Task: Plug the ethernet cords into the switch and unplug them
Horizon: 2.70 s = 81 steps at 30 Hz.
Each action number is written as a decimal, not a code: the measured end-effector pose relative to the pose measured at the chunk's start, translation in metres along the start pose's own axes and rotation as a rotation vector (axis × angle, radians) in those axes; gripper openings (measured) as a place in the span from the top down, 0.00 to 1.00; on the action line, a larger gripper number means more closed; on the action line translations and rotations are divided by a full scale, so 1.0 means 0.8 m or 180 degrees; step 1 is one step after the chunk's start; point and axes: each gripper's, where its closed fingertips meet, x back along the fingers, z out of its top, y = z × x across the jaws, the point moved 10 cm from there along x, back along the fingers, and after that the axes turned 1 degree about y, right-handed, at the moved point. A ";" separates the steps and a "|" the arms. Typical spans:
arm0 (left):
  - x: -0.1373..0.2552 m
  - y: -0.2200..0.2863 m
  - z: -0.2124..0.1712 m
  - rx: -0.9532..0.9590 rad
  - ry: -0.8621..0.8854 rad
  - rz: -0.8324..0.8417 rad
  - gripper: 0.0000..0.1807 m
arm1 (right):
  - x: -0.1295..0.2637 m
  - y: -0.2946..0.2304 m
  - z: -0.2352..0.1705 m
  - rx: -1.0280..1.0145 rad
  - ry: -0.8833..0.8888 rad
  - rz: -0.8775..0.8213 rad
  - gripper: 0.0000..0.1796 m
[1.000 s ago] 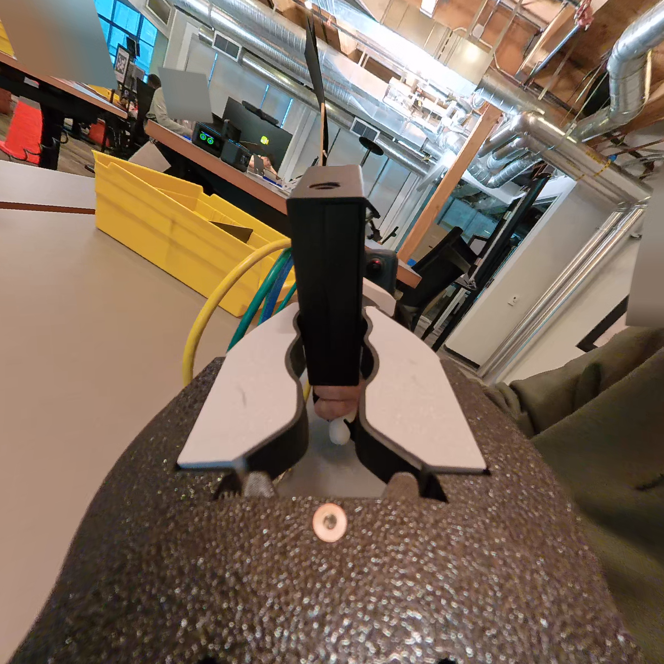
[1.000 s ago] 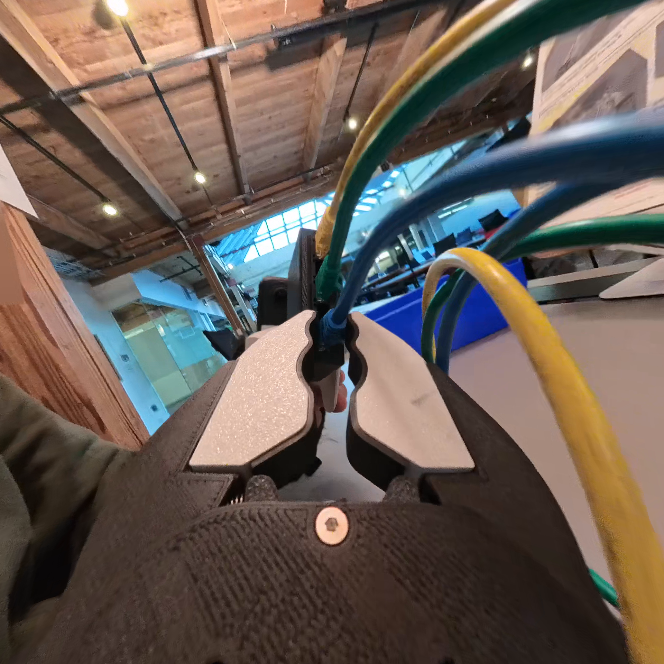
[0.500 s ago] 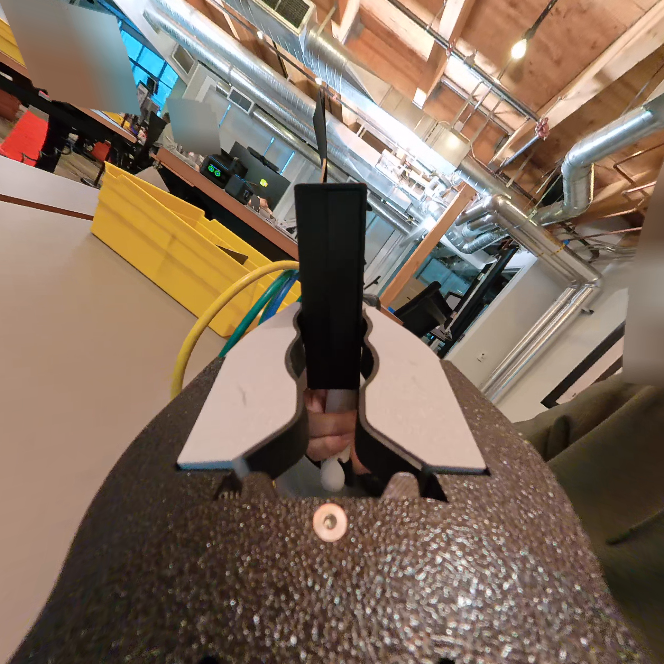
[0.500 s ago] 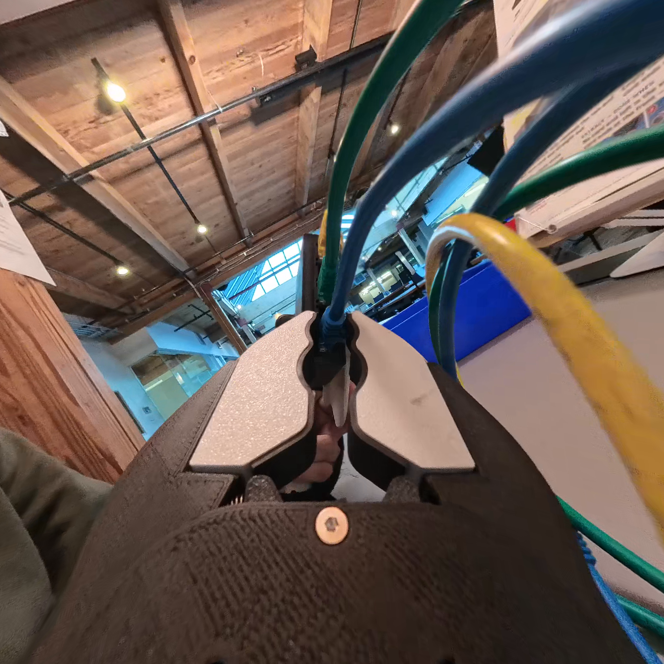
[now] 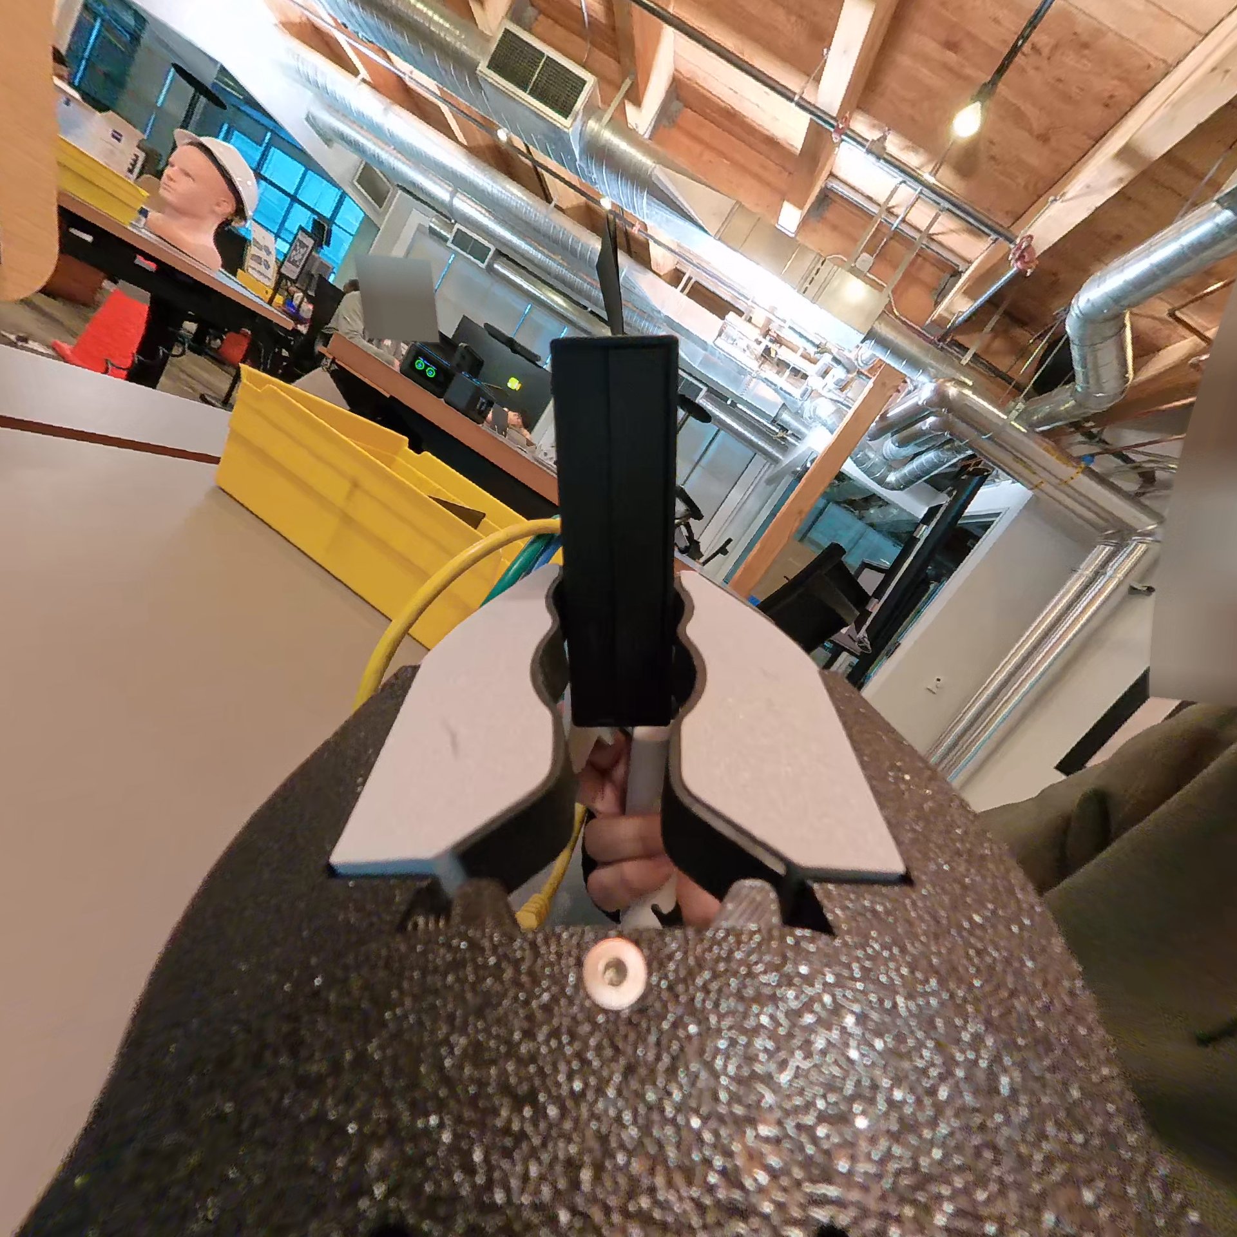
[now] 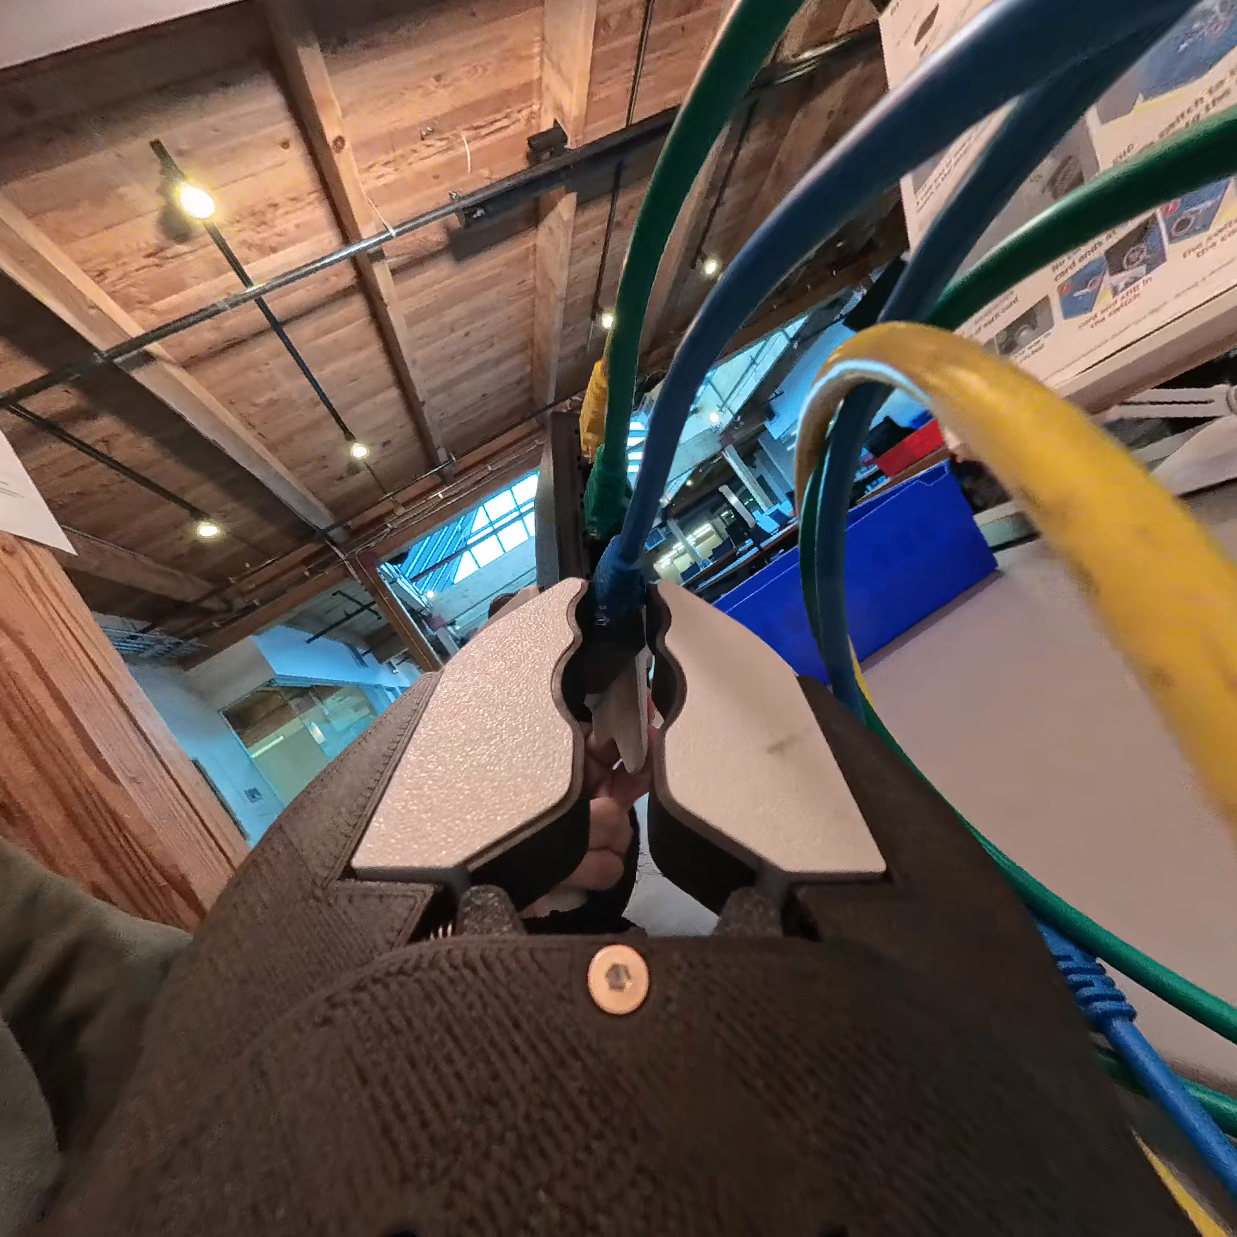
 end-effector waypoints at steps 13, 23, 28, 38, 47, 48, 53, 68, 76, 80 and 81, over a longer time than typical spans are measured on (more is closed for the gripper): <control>-0.005 0.016 -0.007 -0.0609 0.0223 -0.0090 0.85 | 0.002 -0.008 0.001 -0.0070 0.0252 0.0211 0.91; -0.008 0.020 -0.013 -0.0522 0.0450 -0.0191 0.85 | 0.001 -0.012 0.017 0.0215 -0.0036 0.0409 0.92; -0.005 0.014 -0.018 -0.0326 0.0576 -0.0201 0.85 | -0.002 -0.014 0.021 0.0591 -0.0246 0.0287 0.91; -0.009 0.009 -0.030 -0.0078 0.0696 -0.0364 0.85 | 0.004 -0.016 0.032 0.0914 -0.0537 0.0278 0.92; -0.005 -0.002 -0.035 0.0450 0.0916 -0.0436 0.85 | -0.009 -0.024 0.049 0.1726 -0.1199 0.0172 0.92; -0.005 -0.002 -0.036 0.0433 0.0932 -0.0440 0.85 | -0.011 -0.024 0.050 0.1721 -0.1210 0.0198 0.92; 0.000 0.002 -0.023 -0.0051 0.0791 -0.0393 0.85 | -0.012 -0.018 0.043 0.1155 -0.1010 0.0343 0.91; 0.007 -0.009 -0.027 0.0408 0.1166 -0.0381 0.85 | -0.031 -0.015 0.039 0.1160 -0.1029 0.0209 0.92; 0.003 -0.001 -0.030 0.0219 0.1284 -0.0470 0.85 | -0.032 -0.020 0.041 0.1133 -0.0891 0.0384 0.92; 0.005 0.006 -0.024 -0.0139 0.1209 -0.0535 0.85 | -0.028 -0.021 0.037 0.1008 -0.0729 0.0568 0.92; 0.006 0.008 -0.022 -0.0221 0.1208 -0.0560 0.85 | -0.029 -0.023 0.035 0.0942 -0.0662 0.0607 0.92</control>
